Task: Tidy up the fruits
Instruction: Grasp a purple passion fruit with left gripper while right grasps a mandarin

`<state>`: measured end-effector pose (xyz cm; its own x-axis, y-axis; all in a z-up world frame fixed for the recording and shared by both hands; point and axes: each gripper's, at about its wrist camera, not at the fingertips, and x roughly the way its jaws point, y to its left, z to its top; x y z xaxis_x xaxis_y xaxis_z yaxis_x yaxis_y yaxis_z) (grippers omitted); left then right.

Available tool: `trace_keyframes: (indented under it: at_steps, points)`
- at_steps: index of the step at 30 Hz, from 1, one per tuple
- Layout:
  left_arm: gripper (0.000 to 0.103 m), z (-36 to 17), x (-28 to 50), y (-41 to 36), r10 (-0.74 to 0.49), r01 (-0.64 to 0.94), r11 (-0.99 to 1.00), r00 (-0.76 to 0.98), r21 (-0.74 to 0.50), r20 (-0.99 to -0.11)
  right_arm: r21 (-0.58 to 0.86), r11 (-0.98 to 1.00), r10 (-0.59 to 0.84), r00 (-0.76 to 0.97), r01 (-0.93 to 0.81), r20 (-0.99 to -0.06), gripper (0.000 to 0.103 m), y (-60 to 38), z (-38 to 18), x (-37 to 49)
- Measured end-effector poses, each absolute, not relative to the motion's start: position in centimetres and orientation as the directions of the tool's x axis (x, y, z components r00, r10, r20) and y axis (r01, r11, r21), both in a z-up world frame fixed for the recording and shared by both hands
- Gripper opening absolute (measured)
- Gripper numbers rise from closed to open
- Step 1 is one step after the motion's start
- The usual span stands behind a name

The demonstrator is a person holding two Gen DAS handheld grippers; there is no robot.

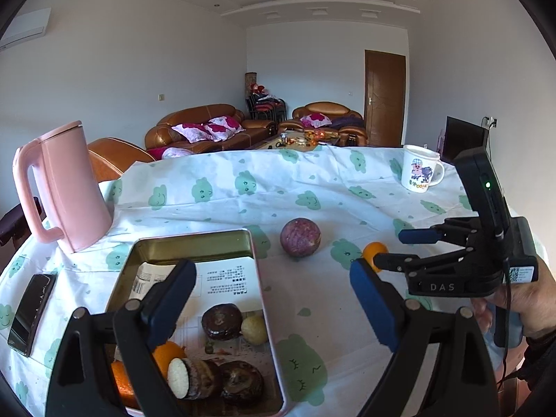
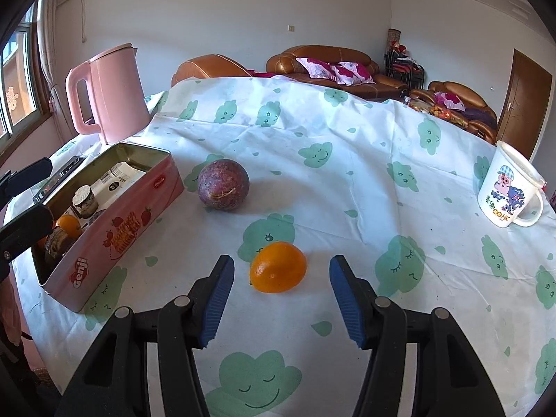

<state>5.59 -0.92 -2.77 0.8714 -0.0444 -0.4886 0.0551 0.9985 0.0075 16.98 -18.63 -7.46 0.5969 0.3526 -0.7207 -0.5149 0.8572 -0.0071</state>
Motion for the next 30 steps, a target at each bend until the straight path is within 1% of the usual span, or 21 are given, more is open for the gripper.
trace_keyframes:
  at_steps: [5,7,8,12,15,18,20,22,25,27,28,30]
  points:
    - [0.092,-3.0,6.7,-2.3,-0.050,0.068,0.998,0.865,0.018,-0.499,0.022,0.848,0.364,0.550,-0.530,-0.752,0.059,-18.2,-8.3,18.2]
    - [0.092,-3.0,7.2,-2.9,-0.051,0.072,0.997,0.862,0.022,-0.504,0.032,0.838,0.373,0.529,-0.544,-0.762,0.049,-17.8,-8.5,18.6]
    - [0.092,-2.9,7.4,-3.3,-0.055,0.077,0.997,0.861,0.022,-0.505,0.037,0.835,0.378,0.523,-0.549,-0.764,0.042,-17.7,-8.5,18.7]
    - [0.092,-2.7,9.2,-4.5,-0.058,0.083,0.996,0.854,0.026,-0.518,0.016,0.862,0.346,0.567,-0.506,-0.747,0.041,-18.3,-7.7,19.2]
    - [0.092,-3.0,11.3,-5.6,-0.056,0.084,0.996,0.836,0.026,-0.545,0.013,0.897,0.309,0.605,-0.442,-0.734,0.041,-19.7,-7.4,20.2]
    - [0.091,-3.8,14.0,-6.6,-0.029,0.064,0.997,0.815,0.041,-0.579,0.007,0.920,0.274,0.631,-0.392,-0.726,0.041,-20.9,-7.6,20.9]
    - [0.084,-4.7,16.0,-7.0,0.003,0.038,0.998,0.787,0.052,-0.616,0.021,0.925,0.277,0.635,-0.379,-0.721,0.041,-21.5,-7.9,21.2]
    - [0.080,-5.6,17.7,-7.3,0.024,0.013,0.999,0.759,0.052,-0.651,0.037,0.926,0.285,0.633,-0.375,-0.720,0.041,-21.8,-8.0,21.3]
    - [0.080,-7.1,19.6,-7.7,0.067,-0.032,0.997,0.725,0.064,-0.686,0.048,0.922,0.302,0.634,-0.385,-0.712,0.041,-21.9,-7.8,21.2]
    - [0.081,-8.3,20.9,-7.3,0.064,-0.050,0.998,0.682,0.041,-0.728,0.049,0.920,0.306,0.635,-0.388,-0.710,0.041,-22.0,-7.8,21.1]
    - [0.078,-8.5,21.1,-7.4,0.089,-0.061,0.996,0.675,0.065,-0.732,0.050,0.919,0.308,0.635,-0.391,-0.708,0.041,-21.9,-7.8,21.2]
    - [0.073,-8.1,21.0,-7.0,0.054,-0.047,0.998,0.698,0.030,-0.714,0.045,0.918,0.307,0.631,-0.395,-0.713,0.041,-21.8,-7.9,21.2]
